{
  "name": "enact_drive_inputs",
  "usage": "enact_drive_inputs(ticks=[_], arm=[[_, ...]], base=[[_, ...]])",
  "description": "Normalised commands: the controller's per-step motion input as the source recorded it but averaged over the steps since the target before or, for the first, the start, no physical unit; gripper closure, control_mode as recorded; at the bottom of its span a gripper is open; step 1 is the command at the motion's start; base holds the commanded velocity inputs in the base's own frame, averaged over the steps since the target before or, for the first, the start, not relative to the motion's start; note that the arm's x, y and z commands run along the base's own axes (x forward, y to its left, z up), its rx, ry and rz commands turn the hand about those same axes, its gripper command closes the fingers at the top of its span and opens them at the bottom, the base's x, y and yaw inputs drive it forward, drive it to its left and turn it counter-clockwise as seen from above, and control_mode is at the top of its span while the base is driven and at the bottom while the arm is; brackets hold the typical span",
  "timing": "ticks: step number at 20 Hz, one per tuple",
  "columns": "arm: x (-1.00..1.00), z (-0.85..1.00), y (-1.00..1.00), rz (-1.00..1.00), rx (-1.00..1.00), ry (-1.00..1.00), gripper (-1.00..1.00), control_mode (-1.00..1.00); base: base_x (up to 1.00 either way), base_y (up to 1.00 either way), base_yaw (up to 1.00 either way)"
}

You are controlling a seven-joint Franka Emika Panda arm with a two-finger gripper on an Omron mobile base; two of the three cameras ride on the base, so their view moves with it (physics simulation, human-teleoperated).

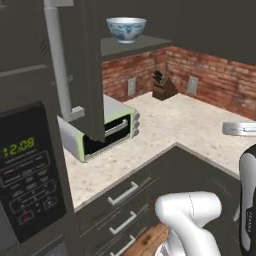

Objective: Pick up the bowls from the cabinet and place each bowl in front of a stool on the dining counter.

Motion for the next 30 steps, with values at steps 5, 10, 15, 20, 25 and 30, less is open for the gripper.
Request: enact_drive_inputs(ticks=[5,10,15,20,25,30], arm=[[0.0,0.0,0.0,0.0,0.0,0.0,-1.0,1.0],[0.0,0.0,0.0,0.0,0.0,0.0,-1.0,1.0],[0.0,0.0,0.0,0.0,0.0,0.0,-1.0,1.0],[0.0,0.0,0.0,0.0,0.0,0.0,-1.0,1.0],[0.0,0.0,0.0,0.0,0.0,0.0,-1.0,1.0],[0.0,0.0,0.0,0.0,0.0,0.0,-1.0,1.0]], base=[[0.8,-0.02,0.25],[0.63,-0.41,0.17],[0.71,-0.41,0.16],[0.88,-0.37,0.23],[1.0,-0.48,0.36],[1.0,-0.48,0.43]])
